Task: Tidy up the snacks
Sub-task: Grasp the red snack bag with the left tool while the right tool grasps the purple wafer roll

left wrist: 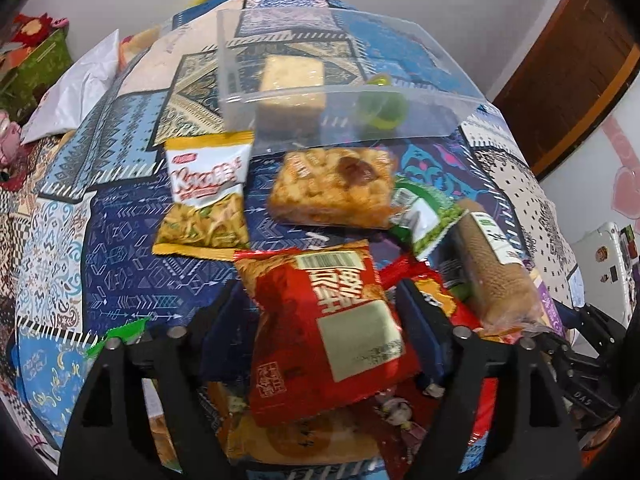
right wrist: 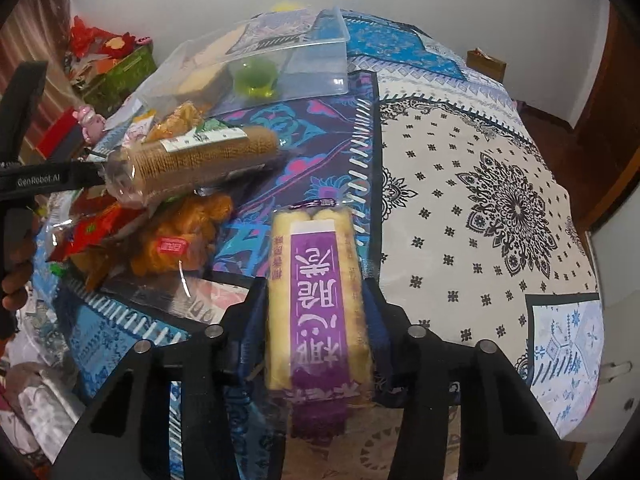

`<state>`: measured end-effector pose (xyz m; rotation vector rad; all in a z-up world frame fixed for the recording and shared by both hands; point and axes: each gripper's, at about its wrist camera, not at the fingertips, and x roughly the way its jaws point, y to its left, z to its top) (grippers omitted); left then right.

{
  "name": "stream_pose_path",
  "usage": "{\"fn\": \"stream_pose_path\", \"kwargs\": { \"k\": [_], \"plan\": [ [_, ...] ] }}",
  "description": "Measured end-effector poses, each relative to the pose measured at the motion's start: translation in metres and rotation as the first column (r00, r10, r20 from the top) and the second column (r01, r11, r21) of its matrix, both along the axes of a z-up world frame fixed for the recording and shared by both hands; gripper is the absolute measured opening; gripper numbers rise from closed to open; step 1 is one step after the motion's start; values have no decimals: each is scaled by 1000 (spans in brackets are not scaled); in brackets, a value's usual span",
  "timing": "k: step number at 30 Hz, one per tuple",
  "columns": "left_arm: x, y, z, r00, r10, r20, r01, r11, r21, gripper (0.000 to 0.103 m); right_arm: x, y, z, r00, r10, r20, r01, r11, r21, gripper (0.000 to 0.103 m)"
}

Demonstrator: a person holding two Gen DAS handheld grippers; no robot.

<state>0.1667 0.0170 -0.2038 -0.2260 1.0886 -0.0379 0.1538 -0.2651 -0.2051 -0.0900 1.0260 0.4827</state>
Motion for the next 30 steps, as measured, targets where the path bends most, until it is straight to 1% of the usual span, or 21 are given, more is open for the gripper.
{"fn": "stream_pose_path", "kwargs": {
  "k": [1,4,5,7,8,11,15,16,19,22,23,30],
  "plan": [
    [1,2,-2,1000,6,-5,-6,1000,-13,83,0,0,0,1000,-3,0,3,1000,6,43],
    [6,7,-12,999,26,-42,-29,997,-76,83,-1,1,1,1000,-3,5,3,1000,17,43],
    [7,7,-14,998,28,-49,-32,996,-84,83,-1,0,2,1000,-4,3,3,1000,25,43],
    [10,5,-15,998,36,-48,-40,997,-71,81,-1,0,4,1000,-4,3,4,999,36,43],
    [11,3,-15,999,32,-41,-35,998,-59,76,-1,0,6,1000,-6,7,6,999,40,43],
    [10,0,-12,1000,20,-21,-20,999,-36,69,1,0,12,1000,-10,21,9,998,56,43],
    [5,1,-8,1000,22,-8,-22,999,-39,64,4,1,25,998,-15,54,12,998,67,43],
    [2,2,-5,1000,26,-3,-26,999,-39,63,5,1,28,998,-16,62,12,997,70,43],
    [-5,4,4,999,34,23,-33,999,-23,62,10,5,39,996,-14,86,7,996,84,43],
    [-12,6,19,996,33,79,-35,999,17,62,16,10,48,994,-13,106,3,995,96,43],
    [-14,7,25,995,33,95,-35,999,20,62,17,11,51,993,-13,114,1,995,101,43],
    [-10,17,66,979,47,198,-48,999,-2,62,39,29,72,986,-5,165,-17,991,131,43]
  ]
}}
